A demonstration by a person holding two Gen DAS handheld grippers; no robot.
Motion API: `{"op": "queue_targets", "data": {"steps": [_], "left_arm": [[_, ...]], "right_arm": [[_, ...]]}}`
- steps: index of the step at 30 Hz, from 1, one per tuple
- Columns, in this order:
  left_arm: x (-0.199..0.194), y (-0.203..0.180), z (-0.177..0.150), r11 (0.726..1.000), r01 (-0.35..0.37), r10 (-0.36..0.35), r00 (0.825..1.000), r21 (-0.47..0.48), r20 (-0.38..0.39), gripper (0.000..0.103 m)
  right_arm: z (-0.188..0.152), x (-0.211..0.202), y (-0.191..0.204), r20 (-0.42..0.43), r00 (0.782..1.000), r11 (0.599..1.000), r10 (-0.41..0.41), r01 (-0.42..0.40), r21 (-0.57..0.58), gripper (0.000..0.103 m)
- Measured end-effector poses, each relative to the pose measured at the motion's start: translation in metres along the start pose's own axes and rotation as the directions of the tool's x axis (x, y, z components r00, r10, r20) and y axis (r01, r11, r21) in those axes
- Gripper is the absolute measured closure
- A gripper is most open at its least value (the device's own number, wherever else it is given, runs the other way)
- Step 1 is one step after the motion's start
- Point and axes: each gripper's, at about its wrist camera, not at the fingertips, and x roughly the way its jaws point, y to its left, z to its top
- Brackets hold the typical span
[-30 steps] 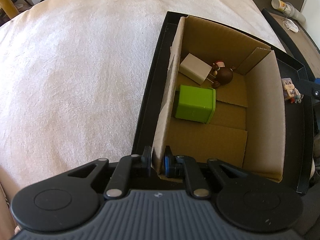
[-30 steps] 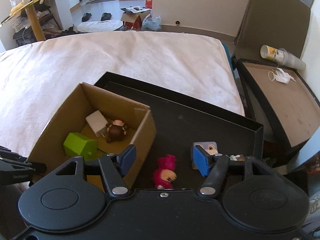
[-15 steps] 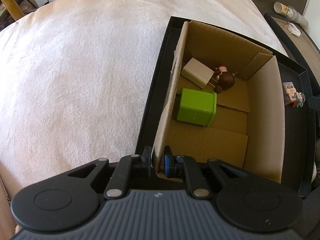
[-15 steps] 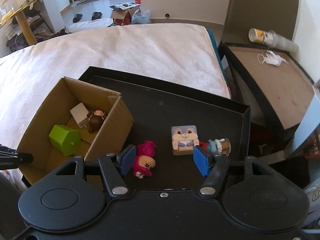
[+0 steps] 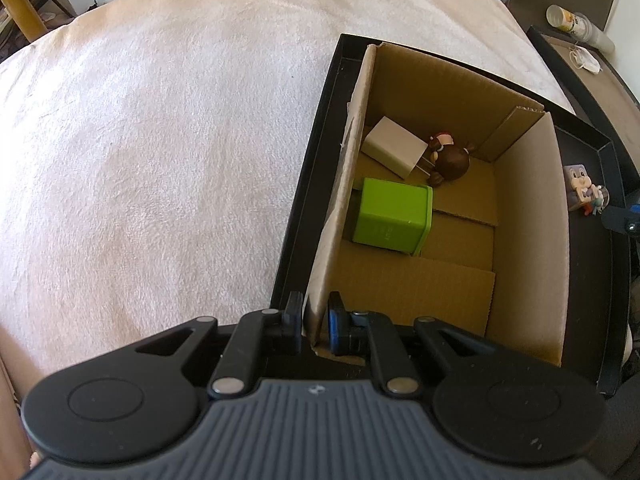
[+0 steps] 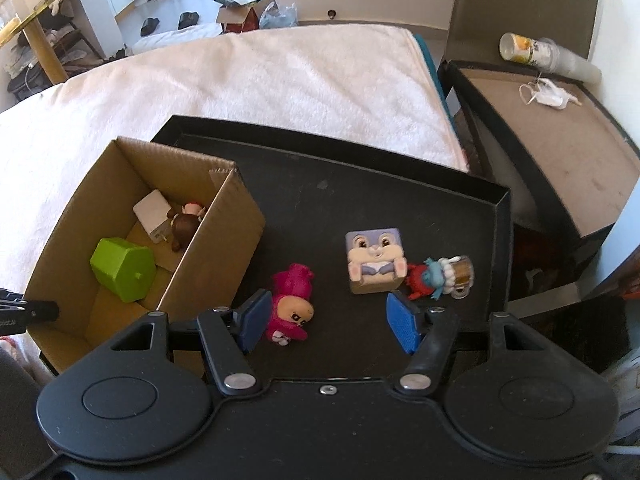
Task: Organize rigid objects
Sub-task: 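Move the right tool toward the pink figurine on the tray, then close the right gripper on the pink figurine and lift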
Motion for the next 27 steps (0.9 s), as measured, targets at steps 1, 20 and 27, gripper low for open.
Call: {"op": "queue_targets", "data": {"steps": [1, 20, 27], "left_arm": [[0.000, 0.000, 0.000, 1.000, 0.000, 0.000, 1.000, 0.001, 0.000, 0.091], [-0.002, -0.002, 0.001, 1.000, -0.003, 0.003, 1.000, 0.017, 0.007, 0.091], [-0.001, -0.002, 0.001, 1.000, -0.001, 0.001, 1.000, 0.015, 0.004, 0.091]], "right_arm": [[0.000, 0.002, 0.001, -0.003, 1.000, 1.000, 0.000, 0.000, -0.002, 0.040], [-0.005, 0.044, 0.015, -0.080, 0.997, 1.000, 0.009, -0.009, 0.003, 0.041], [-0.005, 0.062, 0.014, -0.107, 0.994, 1.000, 0.014, -0.013, 0.007, 0.042]]}}
